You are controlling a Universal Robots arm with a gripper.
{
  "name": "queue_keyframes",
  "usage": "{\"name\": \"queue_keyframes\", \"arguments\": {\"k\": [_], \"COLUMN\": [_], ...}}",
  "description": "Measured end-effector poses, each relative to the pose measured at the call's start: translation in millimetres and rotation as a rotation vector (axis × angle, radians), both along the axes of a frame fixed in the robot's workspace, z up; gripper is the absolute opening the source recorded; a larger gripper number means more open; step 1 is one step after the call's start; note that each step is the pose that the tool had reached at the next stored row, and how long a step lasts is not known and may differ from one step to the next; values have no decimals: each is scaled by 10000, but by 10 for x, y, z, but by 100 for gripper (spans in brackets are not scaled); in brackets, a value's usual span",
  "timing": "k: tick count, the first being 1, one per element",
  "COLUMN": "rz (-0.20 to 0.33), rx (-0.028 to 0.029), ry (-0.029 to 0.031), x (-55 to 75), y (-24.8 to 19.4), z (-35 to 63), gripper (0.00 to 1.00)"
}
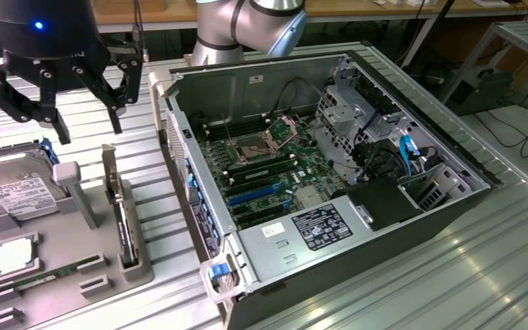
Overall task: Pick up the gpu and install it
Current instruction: 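Pick up the gpu and move the gpu toward the slot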
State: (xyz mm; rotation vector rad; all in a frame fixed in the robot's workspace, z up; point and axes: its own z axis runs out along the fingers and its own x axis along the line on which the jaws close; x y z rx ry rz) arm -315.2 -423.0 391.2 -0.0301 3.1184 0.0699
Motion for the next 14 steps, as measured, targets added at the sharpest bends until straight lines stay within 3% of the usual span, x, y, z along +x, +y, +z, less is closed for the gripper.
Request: {"name": "queue_keyframes", "arguments": {"k": [5,14], "rz": [-1,0], "rx": [-2,-2], "ry": [-1,13], "x": [0,0], "y": [-81,-92], "z": [-26,-131], "gripper": [60,60]}}
